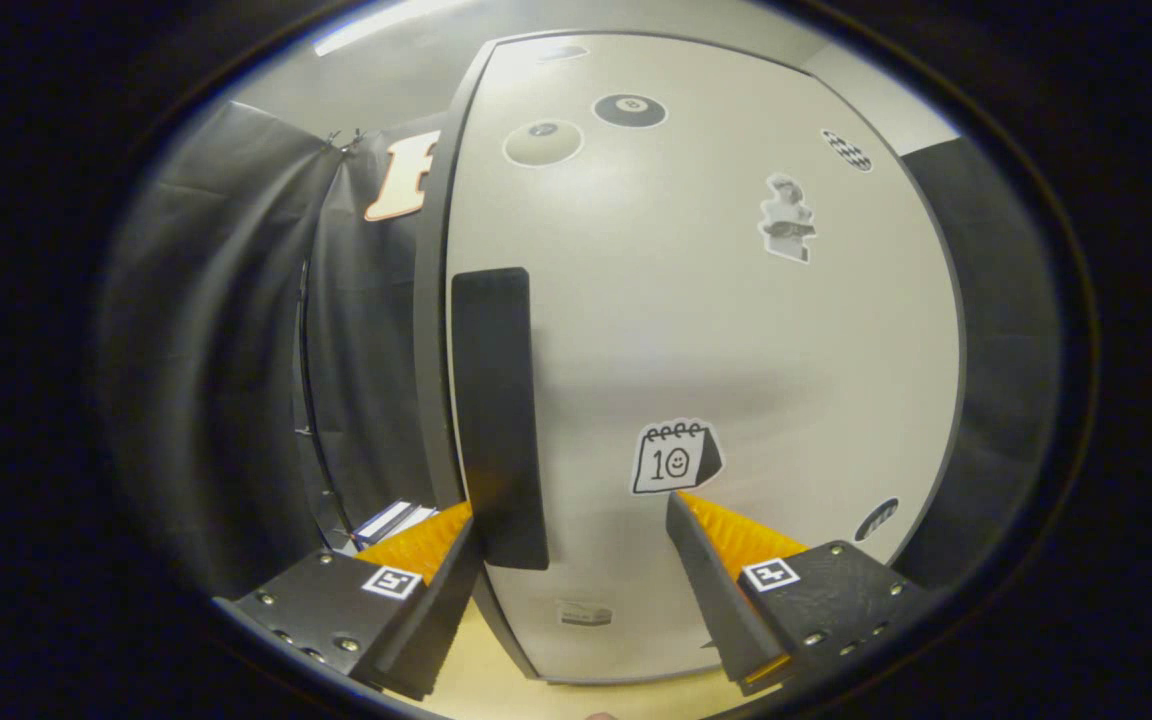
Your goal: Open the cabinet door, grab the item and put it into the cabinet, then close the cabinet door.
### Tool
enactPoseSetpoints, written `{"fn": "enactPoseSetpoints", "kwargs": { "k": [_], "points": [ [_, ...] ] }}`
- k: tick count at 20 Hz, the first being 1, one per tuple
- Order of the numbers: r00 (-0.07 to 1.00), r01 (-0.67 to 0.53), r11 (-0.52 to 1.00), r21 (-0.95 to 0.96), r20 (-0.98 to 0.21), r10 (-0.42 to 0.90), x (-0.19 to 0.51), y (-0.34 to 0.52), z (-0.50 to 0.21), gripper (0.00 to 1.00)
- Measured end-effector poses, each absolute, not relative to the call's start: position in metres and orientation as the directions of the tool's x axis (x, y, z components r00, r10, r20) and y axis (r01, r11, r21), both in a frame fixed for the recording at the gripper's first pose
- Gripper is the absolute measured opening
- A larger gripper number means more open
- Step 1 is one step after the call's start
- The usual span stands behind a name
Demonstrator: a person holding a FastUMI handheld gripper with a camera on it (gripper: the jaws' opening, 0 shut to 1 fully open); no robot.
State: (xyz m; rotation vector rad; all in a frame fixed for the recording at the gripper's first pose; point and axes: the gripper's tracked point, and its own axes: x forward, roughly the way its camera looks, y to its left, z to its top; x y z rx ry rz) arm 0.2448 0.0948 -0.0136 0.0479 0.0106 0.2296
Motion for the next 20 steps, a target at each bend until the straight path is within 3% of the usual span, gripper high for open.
{"fn": "enactPoseSetpoints", "kwargs": {
  "k": [5, 14, 20],
  "points": [
    [0.966, -0.258, 0.964, 0.068, 0.005, 0.259, 0.211, 0.093, -0.004, 1.00],
    [0.992, -0.112, 0.994, 0.000, 0.052, 0.112, 0.053, 0.009, 0.012, 1.00],
    [0.999, -0.029, 1.000, 0.000, 0.028, 0.029, 0.002, -0.023, 0.005, 1.00]
  ]
}}
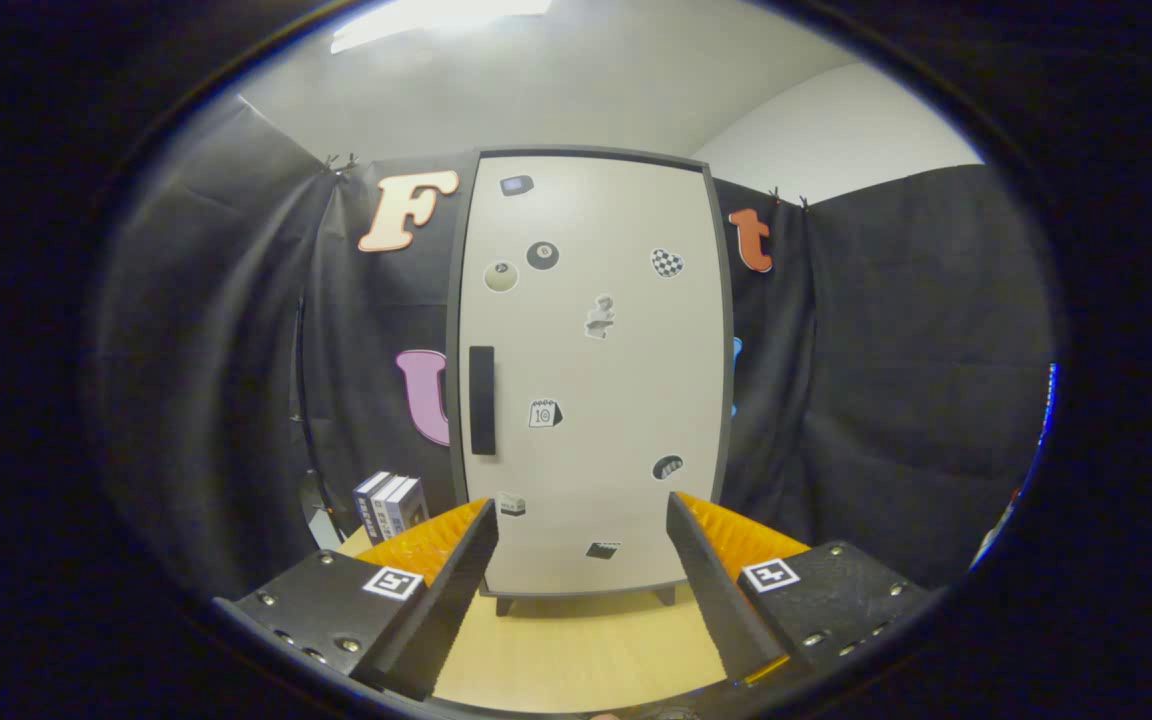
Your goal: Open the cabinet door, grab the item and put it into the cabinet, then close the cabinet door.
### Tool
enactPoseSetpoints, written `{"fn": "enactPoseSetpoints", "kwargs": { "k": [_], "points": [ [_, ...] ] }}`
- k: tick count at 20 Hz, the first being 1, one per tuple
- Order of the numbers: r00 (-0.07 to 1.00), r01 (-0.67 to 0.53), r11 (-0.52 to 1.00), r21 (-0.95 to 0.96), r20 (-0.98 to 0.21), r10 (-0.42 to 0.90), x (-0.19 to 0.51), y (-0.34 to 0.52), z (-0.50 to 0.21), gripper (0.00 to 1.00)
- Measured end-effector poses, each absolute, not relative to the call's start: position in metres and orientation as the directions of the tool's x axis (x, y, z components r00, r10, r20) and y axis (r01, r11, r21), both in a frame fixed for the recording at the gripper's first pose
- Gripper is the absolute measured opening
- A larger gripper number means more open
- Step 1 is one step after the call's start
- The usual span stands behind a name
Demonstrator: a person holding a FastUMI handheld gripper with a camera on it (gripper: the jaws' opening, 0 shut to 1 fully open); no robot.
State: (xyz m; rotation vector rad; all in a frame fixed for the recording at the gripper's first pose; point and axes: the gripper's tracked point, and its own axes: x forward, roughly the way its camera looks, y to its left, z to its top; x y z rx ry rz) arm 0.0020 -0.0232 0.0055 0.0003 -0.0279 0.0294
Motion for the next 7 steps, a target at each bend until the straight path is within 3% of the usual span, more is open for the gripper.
{"fn": "enactPoseSetpoints", "kwargs": {
  "k": [7],
  "points": [
    [1.000, -0.019, 1.000, -0.017, 0.014, 0.019, -0.0114, -0.0205, 0.0003, 1.00]
  ]
}}
